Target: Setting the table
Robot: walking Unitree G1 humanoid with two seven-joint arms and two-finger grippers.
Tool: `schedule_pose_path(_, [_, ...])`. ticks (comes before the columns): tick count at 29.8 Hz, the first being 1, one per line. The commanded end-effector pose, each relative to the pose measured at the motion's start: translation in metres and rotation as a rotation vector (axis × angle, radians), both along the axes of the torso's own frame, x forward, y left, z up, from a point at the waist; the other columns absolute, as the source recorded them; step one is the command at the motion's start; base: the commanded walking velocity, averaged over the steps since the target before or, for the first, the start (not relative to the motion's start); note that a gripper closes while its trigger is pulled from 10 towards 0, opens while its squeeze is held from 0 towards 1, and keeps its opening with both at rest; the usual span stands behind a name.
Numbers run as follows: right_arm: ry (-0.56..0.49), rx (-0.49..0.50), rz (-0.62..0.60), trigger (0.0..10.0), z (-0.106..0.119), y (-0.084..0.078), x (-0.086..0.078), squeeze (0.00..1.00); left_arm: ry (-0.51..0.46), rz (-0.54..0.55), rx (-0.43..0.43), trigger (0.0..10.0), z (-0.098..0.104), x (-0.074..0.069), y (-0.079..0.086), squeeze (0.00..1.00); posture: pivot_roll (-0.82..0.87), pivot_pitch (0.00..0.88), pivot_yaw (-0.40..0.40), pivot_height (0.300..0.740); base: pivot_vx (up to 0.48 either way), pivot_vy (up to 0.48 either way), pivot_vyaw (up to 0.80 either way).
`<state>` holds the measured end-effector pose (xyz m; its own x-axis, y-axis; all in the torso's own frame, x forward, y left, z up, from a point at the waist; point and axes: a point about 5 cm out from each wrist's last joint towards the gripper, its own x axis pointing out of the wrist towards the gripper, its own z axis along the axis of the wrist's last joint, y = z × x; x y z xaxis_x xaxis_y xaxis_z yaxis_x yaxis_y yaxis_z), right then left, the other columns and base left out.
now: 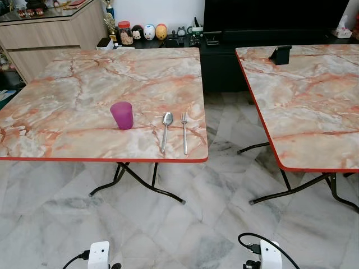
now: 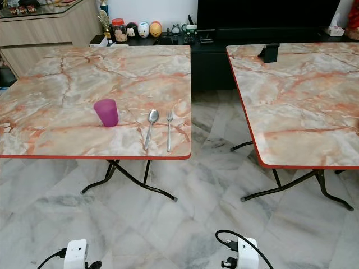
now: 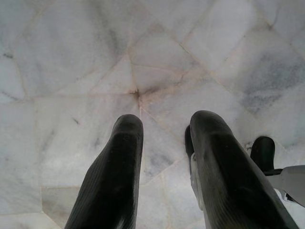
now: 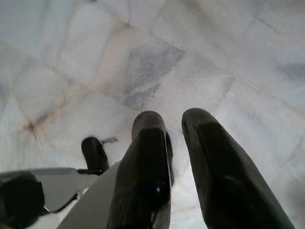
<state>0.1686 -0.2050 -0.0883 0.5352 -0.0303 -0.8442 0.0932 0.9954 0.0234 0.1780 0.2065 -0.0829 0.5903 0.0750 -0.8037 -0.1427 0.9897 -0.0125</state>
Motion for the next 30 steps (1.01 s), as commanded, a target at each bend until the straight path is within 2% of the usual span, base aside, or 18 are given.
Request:
schedule_pose_path(1, [-0.001, -0.004, 0.031, 10.0, 0.0003, 0.0024, 0.0013, 0.00, 0.017, 0.029, 0.010, 10.0, -0.0014, -0.0047, 0.0056, 0.00, -0.06, 0.000, 0.077, 0.740, 0.000, 0.000, 0.00])
schedule_pose_path(4, [-0.008, 0.002, 0.021, 10.0, 0.0007, 0.0021, 0.0021, 0.00, 0.021, 0.037, 0.014, 10.0, -0.0018, -0.0060, 0.0068, 0.00, -0.06, 0.000, 0.077, 0.740, 0.000, 0.000, 0.00])
schedule_pose_path(6, [-0.027, 0.008, -0.046, 10.0, 0.0033, -0.0032, 0.0061, 0.00, 0.022, 0.050, 0.016, 10.0, -0.0020, -0.0076, 0.0095, 0.00, -0.06, 0.000, 0.079, 0.740, 0.000, 0.000, 0.00])
schedule_pose_path(11, [-0.035, 0.002, -0.036, 10.0, 0.0047, -0.0035, 0.0089, 0.00, 0.022, 0.054, 0.020, 10.0, -0.0018, -0.0082, 0.0115, 0.00, -0.06, 0.000, 0.080, 0.740, 0.000, 0.000, 0.00])
schedule_pose_path(19, [-0.040, -0.002, -0.086, 10.0, 0.0047, -0.0053, 0.0085, 0.00, 0.023, 0.040, 0.021, 10.0, -0.0018, -0.0074, 0.0096, 0.00, -0.06, 0.000, 0.079, 0.740, 0.000, 0.000, 0.00])
schedule_pose_path(24, [-0.038, 0.007, -0.111, 10.0, 0.0042, -0.0053, 0.0078, 0.00, 0.031, 0.032, 0.027, 10.0, -0.0024, -0.0078, 0.0084, 0.00, -0.06, 0.000, 0.080, 0.740, 0.000, 0.000, -0.64])
schedule_pose_path(30, [-0.041, -0.003, -0.115, 10.0, 0.0044, -0.0058, 0.0080, 0.00, 0.030, 0.025, 0.030, 10.0, -0.0024, -0.0077, 0.0082, 0.00, -0.06, 0.000, 0.080, 0.740, 0.000, 0.000, 0.00])
